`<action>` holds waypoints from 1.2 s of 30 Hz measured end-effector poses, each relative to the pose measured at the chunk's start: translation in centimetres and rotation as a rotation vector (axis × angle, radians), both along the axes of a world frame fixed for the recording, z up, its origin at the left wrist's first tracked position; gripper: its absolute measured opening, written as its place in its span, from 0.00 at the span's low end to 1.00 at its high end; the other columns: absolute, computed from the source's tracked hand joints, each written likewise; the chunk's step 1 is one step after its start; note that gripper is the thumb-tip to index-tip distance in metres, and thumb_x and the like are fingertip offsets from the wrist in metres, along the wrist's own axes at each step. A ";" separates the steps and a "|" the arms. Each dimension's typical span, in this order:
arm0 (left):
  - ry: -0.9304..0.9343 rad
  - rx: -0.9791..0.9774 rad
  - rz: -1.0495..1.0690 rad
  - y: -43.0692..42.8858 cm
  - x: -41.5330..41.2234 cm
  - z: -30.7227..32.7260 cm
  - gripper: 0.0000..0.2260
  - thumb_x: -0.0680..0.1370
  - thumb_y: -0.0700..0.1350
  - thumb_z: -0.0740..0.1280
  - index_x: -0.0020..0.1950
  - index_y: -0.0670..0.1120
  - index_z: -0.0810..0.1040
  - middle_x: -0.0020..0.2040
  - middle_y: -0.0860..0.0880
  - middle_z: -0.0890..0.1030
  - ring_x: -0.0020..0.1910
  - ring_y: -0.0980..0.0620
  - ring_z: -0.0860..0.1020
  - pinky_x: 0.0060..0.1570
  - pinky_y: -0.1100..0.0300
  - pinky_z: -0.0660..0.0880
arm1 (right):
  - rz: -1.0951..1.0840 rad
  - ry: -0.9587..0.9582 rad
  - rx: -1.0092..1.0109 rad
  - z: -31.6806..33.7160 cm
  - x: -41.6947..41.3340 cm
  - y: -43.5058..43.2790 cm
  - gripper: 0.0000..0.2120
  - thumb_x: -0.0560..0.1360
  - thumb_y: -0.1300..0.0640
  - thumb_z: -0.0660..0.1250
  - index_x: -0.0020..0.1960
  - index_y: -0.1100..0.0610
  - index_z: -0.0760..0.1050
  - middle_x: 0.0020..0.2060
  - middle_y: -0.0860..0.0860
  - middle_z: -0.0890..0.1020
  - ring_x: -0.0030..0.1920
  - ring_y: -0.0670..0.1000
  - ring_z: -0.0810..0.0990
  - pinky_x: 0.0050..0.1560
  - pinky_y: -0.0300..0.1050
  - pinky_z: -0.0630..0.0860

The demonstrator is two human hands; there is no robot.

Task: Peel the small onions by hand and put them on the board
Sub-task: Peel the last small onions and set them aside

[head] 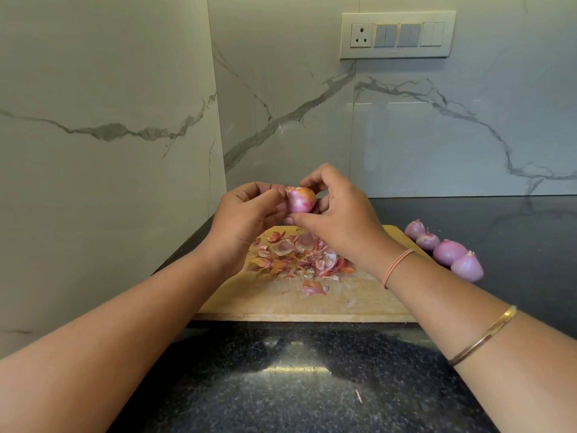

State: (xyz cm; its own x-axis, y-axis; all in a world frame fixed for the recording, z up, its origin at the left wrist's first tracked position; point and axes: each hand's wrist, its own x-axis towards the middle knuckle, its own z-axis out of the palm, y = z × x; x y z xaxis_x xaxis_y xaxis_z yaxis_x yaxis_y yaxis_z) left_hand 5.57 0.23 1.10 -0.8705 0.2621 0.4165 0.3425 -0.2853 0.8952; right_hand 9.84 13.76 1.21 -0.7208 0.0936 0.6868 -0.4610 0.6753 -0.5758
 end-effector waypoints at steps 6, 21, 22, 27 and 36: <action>0.027 -0.004 0.004 0.0 0.1 -0.1 0.03 0.74 0.35 0.69 0.40 0.41 0.80 0.39 0.46 0.84 0.39 0.50 0.83 0.42 0.61 0.80 | -0.025 0.021 0.043 -0.1 -0.1 0.1 0.20 0.66 0.58 0.77 0.49 0.52 0.69 0.44 0.54 0.79 0.38 0.51 0.78 0.34 0.34 0.71; -0.032 -0.025 0.003 0.0 0.0 0.1 0.03 0.75 0.35 0.68 0.41 0.39 0.79 0.40 0.43 0.84 0.41 0.49 0.83 0.47 0.59 0.81 | -0.086 0.060 0.183 -0.1 0.3 -0.1 0.19 0.68 0.60 0.76 0.51 0.53 0.69 0.49 0.49 0.72 0.34 0.42 0.72 0.34 0.29 0.66; -0.025 -0.042 0.021 0.0 0.0 0.0 0.03 0.75 0.35 0.68 0.41 0.39 0.79 0.40 0.43 0.84 0.41 0.49 0.83 0.47 0.59 0.80 | -0.094 0.063 0.200 -0.1 0.3 -0.1 0.19 0.68 0.60 0.75 0.52 0.53 0.69 0.49 0.49 0.72 0.34 0.40 0.71 0.34 0.29 0.65; -0.010 -0.088 0.063 0.2 0.0 -0.2 0.05 0.75 0.35 0.67 0.40 0.40 0.78 0.37 0.45 0.82 0.38 0.52 0.82 0.44 0.63 0.80 | -0.090 0.078 0.262 -0.1 0.5 -0.3 0.17 0.69 0.61 0.74 0.52 0.55 0.70 0.48 0.48 0.72 0.34 0.39 0.69 0.33 0.29 0.64; 0.116 -0.222 0.178 0.2 -0.5 -0.4 0.05 0.75 0.38 0.68 0.40 0.41 0.76 0.39 0.42 0.81 0.40 0.48 0.83 0.48 0.55 0.80 | -0.008 -0.015 0.128 0.0 0.5 -0.2 0.17 0.72 0.60 0.72 0.60 0.55 0.74 0.34 0.44 0.74 0.31 0.39 0.72 0.32 0.27 0.68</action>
State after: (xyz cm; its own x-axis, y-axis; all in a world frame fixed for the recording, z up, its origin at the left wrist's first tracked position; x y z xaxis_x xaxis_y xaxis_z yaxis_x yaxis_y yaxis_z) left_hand 5.11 0.38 0.72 -0.8607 0.2057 0.4658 0.4734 -0.0135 0.8807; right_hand 10.29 13.60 1.21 -0.7304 0.0115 0.6829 -0.4475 0.7473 -0.4913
